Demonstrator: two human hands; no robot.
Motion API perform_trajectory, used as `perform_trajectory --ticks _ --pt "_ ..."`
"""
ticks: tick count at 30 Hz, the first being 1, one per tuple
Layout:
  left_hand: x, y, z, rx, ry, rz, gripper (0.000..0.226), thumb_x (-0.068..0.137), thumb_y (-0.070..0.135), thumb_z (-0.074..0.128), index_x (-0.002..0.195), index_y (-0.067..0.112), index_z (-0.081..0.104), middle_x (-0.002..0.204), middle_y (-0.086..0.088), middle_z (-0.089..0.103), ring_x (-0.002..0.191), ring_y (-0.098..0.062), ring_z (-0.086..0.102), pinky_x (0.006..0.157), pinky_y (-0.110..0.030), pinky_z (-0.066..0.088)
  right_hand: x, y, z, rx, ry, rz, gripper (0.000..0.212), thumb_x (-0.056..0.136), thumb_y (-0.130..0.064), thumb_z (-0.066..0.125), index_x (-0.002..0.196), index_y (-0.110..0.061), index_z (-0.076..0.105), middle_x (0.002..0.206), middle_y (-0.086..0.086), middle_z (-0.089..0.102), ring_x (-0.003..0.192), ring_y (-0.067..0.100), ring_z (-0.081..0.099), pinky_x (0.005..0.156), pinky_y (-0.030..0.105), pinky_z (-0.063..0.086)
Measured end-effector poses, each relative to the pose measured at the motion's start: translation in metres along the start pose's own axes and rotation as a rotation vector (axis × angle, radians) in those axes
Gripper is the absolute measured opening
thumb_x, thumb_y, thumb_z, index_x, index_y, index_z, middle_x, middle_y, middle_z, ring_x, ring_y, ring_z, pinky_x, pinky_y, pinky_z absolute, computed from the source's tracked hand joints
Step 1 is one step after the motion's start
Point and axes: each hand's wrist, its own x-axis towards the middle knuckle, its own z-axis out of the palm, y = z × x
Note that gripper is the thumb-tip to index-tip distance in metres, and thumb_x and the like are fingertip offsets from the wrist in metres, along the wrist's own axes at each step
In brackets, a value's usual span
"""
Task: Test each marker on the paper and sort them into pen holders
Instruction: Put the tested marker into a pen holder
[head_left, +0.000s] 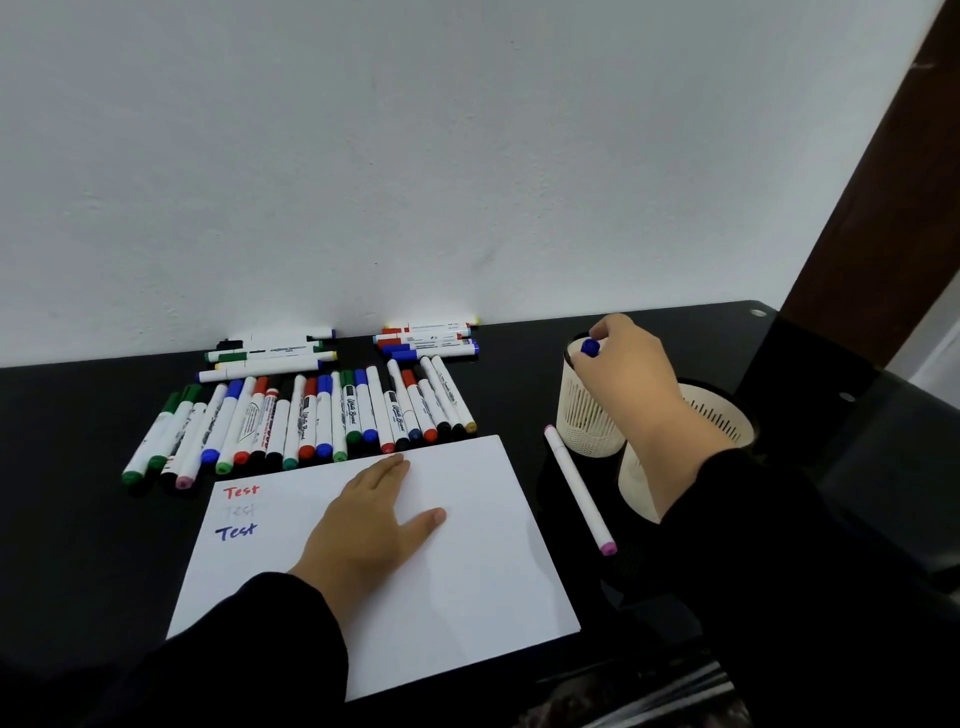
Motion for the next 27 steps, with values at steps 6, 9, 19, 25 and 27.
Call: perform_trajectory --ticks 6,9,19,25,27 --pt "0.0 0.001 0.0 -0.001 -0.009 -0.008 0.075 0.088 0.059 0.045 0.149 0.023 0.021 0.154 0.012 0.016 0.14 -0.008 0.015 0.113 -0.025 0.014 -0.003 0.001 0.001 -0.003 0.034 -0.049 0.033 0.093 -0.025 0.054 0.124 -0.013 0.05 0.123 0.009 0.054 0.104 0.024 0.057 0.083 0.037 0.053" --pt "-0.001 0.002 -0.002 -0.006 -0.015 -0.013 0.075 0.088 0.058 0.045 0.148 0.022 0.021 0.154 0.011 0.017 0.141 -0.008 0.016 0.114 -0.025 0.015 -0.007 0.0 0.0 0.0 0.079 -0.118 0.032 0.093 -0.026 0.055 0.123 -0.013 0.053 0.127 0.008 0.047 0.105 0.023 0.054 0.083 0.035 0.051" --pt "0.006 0.009 -0.016 -0.01 -0.087 -0.05 0.069 0.089 0.059 0.043 0.146 0.022 0.028 0.153 0.008 0.021 0.14 -0.01 0.018 0.112 -0.029 0.02 -0.022 -0.02 0.01 -0.093 0.073 -0.394 0.025 0.095 -0.022 0.053 0.114 -0.008 0.06 0.117 0.009 0.051 0.107 0.023 0.051 0.082 0.028 0.043" --pt "0.026 0.01 -0.037 -0.065 0.111 0.008 0.064 0.09 0.052 0.048 0.145 0.023 0.031 0.15 0.006 0.029 0.139 -0.011 0.023 0.111 -0.027 0.021 -0.002 -0.043 0.05 -0.165 -0.111 -0.407 0.023 0.095 -0.025 0.052 0.113 -0.013 0.057 0.113 0.007 0.051 0.105 0.023 0.051 0.081 0.029 0.043" --pt "0.045 0.002 -0.044 -0.068 0.135 0.014 0.066 0.09 0.051 0.049 0.146 0.023 0.028 0.152 0.007 0.025 0.14 -0.011 0.02 0.112 -0.028 0.019 0.015 -0.049 0.069 -0.172 -0.168 -0.385 0.026 0.094 -0.025 0.051 0.118 -0.014 0.056 0.117 0.008 0.05 0.107 0.025 0.05 0.083 0.032 0.042"
